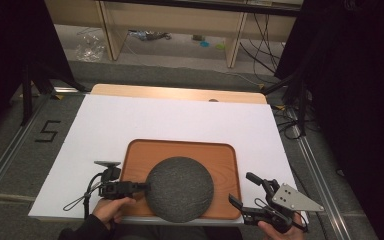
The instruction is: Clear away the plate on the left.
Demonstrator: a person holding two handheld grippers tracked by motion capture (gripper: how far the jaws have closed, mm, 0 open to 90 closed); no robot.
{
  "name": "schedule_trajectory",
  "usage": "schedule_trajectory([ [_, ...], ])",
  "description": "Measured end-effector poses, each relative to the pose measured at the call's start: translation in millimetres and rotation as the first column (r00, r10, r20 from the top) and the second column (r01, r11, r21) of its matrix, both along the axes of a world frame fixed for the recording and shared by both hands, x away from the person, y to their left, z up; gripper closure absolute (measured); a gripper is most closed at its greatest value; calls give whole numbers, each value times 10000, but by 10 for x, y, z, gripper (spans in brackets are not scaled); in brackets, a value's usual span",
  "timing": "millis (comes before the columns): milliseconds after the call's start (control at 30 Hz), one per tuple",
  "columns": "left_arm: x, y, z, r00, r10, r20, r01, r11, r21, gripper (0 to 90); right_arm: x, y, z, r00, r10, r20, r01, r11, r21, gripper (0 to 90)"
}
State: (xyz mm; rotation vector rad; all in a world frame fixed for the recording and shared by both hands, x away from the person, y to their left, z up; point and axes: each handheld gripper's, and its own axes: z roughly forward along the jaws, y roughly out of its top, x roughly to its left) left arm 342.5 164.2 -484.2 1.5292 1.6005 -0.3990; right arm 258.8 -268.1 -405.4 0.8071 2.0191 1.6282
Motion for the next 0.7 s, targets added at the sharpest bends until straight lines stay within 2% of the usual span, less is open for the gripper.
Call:
schedule_trajectory([
  [200,6,44,106,9976,-331,608,293,9976,620,473,1,0,-3,10000,69,-41,-69,10000,-13,177],
  [233,4,47,133,9968,-276,747,213,9962,842,465,0,0,-3,10000,63,-49,-63,10000,14,177],
  [300,0,52,164,9961,-97,879,18,9960,895,425,2,0,-1,10000,62,-27,-62,10000,23,177],
  [367,0,58,190,9945,-144,1041,35,9946,1035,387,0,0,-3,10000,68,-45,-68,10000,-4,177],
  [400,-5,54,204,9936,18,1128,-148,9933,1146,350,-3,-1,0,10000,29,-47,-29,10000,-26,177],
  [467,-4,46,230,9922,-27,1246,-157,9890,1468,306,1,0,-3,10000,73,-47,-73,10000,-8,177],
  [567,-1,29,275,9863,-193,1641,-135,9805,1962,255,1,2,-2,10000,73,-31,-73,10000,-7,177],
  [600,0,24,289,9853,-179,1700,-147,9820,1885,254,1,1,0,10000,33,-8,-33,10000,-61,177],
  [700,-8,28,316,9786,-103,2057,-308,9802,1954,248,5,0,-3,10000,75,-10,-75,10000,-20,176],
])
